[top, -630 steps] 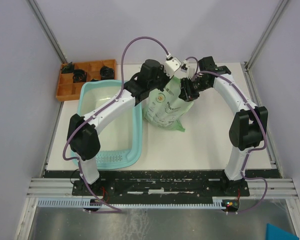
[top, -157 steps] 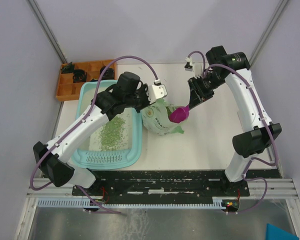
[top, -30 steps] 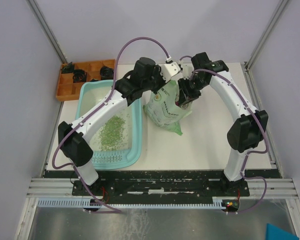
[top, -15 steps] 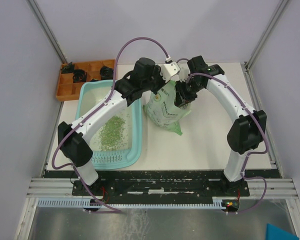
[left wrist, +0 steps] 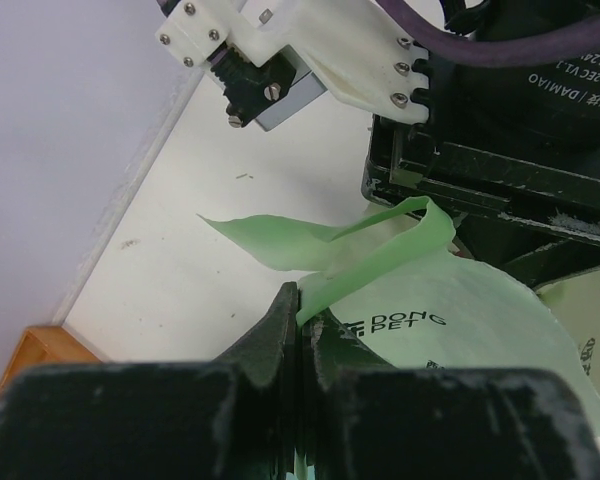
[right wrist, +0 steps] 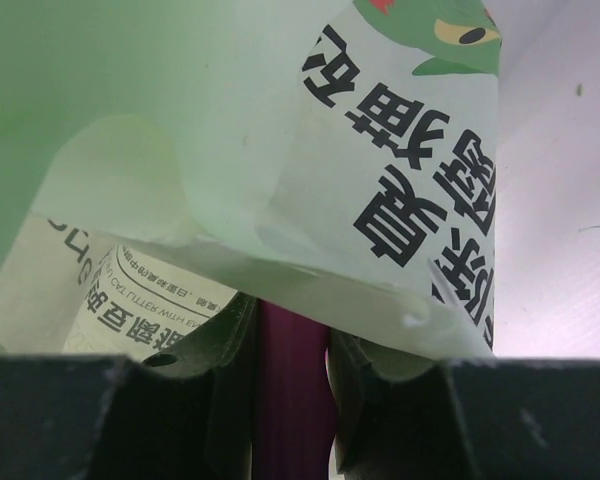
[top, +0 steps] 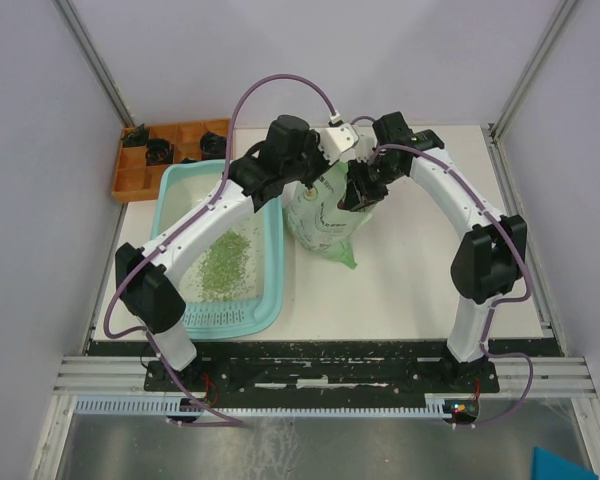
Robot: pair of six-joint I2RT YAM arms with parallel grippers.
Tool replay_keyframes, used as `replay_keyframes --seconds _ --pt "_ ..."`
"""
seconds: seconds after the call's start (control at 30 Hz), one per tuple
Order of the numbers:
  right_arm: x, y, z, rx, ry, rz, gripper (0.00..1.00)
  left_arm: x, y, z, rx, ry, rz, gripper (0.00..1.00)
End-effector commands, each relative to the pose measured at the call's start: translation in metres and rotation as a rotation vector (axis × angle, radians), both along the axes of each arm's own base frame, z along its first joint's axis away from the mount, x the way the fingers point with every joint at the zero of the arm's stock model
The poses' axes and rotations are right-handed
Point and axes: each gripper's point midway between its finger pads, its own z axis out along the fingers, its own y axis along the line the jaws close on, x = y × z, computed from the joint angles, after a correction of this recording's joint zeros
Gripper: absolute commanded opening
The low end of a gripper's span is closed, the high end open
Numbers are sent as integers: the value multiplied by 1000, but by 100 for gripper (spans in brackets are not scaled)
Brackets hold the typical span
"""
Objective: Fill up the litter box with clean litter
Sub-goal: 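Scoop the cat litter from the cat litter bag.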
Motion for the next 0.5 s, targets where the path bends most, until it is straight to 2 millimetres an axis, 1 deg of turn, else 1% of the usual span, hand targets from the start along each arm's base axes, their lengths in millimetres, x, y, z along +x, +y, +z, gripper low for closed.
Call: replay_keyframes --seconds 0.0,0.07,0.2,0.37,0.47 --pt "-11 31 -28 88 115 59 2 -3 -12 97 -218 -201 -28 3" --pt "-12 35 -21 127 124 64 2 -3 -12 98 -217 -201 -28 3" --pt "-9 38 -5 197 126 47 2 -3 -11 98 -215 -204 -25 3" --pt "-3 35 12 282 154 14 2 -2 -13 97 -217 -198 -28 3" --pt "0 31 17 295 148 8 2 -2 -14 96 -220 -195 -30 3"
